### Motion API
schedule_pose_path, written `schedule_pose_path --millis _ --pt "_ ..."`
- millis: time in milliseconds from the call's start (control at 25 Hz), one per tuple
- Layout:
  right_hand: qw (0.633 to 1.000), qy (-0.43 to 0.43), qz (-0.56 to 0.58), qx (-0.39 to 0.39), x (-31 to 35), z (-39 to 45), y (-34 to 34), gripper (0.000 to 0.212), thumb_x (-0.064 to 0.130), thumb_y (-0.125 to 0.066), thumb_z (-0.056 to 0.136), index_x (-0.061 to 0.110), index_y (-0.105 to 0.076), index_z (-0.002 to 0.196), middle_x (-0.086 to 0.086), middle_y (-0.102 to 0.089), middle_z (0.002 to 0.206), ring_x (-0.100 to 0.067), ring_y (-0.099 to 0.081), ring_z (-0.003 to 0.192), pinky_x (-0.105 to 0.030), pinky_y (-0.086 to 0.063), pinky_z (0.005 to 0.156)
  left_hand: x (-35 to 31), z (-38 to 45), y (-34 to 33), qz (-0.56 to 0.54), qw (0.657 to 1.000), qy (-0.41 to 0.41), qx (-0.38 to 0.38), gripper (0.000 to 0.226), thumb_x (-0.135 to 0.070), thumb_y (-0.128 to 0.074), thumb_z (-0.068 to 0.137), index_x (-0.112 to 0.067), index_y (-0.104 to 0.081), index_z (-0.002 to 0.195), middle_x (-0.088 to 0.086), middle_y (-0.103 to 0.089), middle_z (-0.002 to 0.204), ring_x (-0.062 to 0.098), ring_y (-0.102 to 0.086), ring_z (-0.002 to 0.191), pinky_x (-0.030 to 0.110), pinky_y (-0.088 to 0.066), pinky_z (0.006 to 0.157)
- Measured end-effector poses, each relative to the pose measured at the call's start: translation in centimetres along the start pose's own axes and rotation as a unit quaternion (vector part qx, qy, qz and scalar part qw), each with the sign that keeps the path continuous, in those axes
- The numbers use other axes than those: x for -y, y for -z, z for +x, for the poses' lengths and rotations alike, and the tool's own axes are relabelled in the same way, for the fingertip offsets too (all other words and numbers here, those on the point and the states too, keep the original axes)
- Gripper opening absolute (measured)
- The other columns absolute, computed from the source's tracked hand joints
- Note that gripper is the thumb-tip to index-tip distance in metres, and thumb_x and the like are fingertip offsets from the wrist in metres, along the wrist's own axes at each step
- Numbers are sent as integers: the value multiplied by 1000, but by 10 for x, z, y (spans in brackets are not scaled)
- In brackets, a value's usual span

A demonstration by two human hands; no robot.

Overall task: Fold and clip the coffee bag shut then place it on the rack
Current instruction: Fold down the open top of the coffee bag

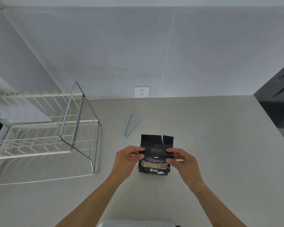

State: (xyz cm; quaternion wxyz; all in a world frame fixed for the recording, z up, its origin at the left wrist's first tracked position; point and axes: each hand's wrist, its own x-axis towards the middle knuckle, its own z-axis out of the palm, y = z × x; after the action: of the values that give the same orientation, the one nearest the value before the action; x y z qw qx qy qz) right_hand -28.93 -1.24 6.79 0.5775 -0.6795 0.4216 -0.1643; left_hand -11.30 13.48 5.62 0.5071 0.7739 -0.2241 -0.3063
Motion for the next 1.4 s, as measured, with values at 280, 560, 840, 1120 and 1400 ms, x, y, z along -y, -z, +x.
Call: schedule_pose_path --millis 280,560,840,1120,1400 --pt "986 76 -144 -33 -8 -18 -4 23 20 -75 80 42 -75 86 14 -63 90 -7 -58 90 -16 -43 71 8 -20 3 81 994 -76 -20 25 -14 -78 80 -38 -76 85 -15 -65 92 5 -59 90 12 -43 74" --pt "973 105 -206 -13 -12 -24 -4 15 28 -76 78 40 -75 86 25 -68 92 1 -57 100 -20 -45 83 12 -27 -1 186 975 -121 -4 15 -17 -69 87 -31 -70 93 -25 -62 98 5 -54 105 26 -44 92" --pt "961 130 -242 3 -7 -25 -12 11 29 -74 79 38 -76 86 31 -63 80 -3 -57 92 -25 -47 78 -4 -25 -17 270 931 -244 34 11 -25 -71 84 -23 -75 93 -6 -72 92 16 -61 85 32 -46 80" --pt "945 160 -280 50 -13 -41 1 11 38 -72 79 37 -76 89 23 -71 79 -1 -55 88 -25 -49 74 5 -44 -9 308 904 -293 54 10 -29 -69 85 -23 -75 89 -7 -73 86 14 -60 80 24 -37 80" --pt "932 211 -289 60 -12 -57 -13 12 32 -75 78 32 -75 90 19 -73 83 -2 -59 84 -26 -52 73 10 -56 -9 343 886 -305 68 10 -31 -72 82 -23 -76 88 -7 -73 83 16 -62 81 24 -38 79"
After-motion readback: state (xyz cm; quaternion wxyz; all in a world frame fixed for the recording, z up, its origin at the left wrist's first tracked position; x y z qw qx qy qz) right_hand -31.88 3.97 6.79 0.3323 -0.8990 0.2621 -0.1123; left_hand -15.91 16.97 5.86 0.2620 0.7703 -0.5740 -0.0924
